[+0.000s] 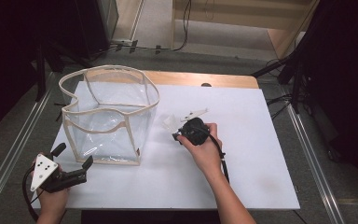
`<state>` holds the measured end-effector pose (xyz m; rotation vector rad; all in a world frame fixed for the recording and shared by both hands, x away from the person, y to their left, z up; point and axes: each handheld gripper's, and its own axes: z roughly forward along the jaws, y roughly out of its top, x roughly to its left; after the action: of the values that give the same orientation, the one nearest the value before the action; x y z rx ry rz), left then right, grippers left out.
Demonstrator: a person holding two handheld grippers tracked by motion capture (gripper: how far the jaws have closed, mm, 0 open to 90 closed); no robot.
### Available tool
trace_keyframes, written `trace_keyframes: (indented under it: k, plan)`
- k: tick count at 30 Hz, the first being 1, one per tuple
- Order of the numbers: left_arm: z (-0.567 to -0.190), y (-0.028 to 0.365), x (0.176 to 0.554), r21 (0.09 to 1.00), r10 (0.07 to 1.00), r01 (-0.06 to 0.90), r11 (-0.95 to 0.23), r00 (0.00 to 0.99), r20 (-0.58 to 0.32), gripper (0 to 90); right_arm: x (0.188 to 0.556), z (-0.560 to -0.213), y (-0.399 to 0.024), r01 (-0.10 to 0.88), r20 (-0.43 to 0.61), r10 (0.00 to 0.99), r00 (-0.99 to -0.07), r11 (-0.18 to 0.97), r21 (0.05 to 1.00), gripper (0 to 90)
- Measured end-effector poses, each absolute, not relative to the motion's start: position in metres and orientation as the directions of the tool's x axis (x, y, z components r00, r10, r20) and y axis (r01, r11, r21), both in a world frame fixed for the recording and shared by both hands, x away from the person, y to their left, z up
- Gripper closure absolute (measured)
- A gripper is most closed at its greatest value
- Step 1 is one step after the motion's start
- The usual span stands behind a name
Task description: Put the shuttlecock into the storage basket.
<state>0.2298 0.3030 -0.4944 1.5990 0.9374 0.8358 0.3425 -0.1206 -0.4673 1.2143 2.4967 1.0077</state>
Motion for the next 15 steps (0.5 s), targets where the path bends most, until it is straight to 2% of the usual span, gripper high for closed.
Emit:
trace_keyframes:
  k: [15]
  plan:
    - [-0.494,0.302,0.23,0.978,0.892,0.156,-0.14,0.449,0.056,0.0,0.344,-0.452,-0.127,0.612,0.114,0.758,-0.642,0.418,0.671,63.1]
